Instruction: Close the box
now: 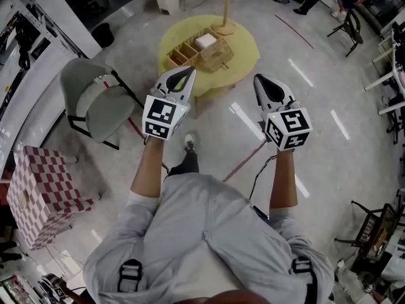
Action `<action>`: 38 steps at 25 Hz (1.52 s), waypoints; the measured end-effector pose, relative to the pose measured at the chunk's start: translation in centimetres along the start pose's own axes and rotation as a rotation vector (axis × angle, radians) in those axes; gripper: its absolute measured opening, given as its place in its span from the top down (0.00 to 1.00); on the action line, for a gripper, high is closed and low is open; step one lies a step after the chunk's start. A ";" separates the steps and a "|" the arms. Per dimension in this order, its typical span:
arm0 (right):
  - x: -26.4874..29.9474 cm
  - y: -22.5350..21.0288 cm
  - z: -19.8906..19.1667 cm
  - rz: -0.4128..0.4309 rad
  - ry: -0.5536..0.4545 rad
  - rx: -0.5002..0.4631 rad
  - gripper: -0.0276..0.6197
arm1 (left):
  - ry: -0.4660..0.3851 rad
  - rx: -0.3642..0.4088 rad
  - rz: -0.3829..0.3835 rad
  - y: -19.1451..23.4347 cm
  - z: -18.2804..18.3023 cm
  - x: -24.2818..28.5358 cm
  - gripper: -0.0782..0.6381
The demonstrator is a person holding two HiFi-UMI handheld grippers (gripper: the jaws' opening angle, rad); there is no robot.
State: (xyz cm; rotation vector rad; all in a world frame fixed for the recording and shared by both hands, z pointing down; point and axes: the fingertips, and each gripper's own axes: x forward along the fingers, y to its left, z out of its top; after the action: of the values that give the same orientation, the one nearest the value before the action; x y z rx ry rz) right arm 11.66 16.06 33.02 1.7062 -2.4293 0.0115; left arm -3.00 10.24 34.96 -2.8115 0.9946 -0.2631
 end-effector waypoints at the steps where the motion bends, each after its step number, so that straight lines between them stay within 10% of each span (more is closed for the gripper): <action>1: 1.4 -0.7 0.0 -0.010 0.002 0.006 0.92 | 0.001 0.000 0.007 1.2 -0.2 1.1 0.85; 18: 21.4 -7.1 -1.2 0.015 0.107 0.032 0.92 | 0.044 -0.052 -0.084 15.4 -4.1 17.0 0.85; 38: 29.5 -12.8 -16.6 0.058 0.445 0.064 0.82 | 0.277 -0.230 -0.111 16.9 -16.9 24.2 0.85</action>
State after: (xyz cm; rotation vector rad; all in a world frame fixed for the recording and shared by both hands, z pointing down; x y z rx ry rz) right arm 16.11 -14.14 52.51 1.4637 -2.1599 0.4320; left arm 1.66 -19.43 50.94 -3.1064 0.9762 -0.6022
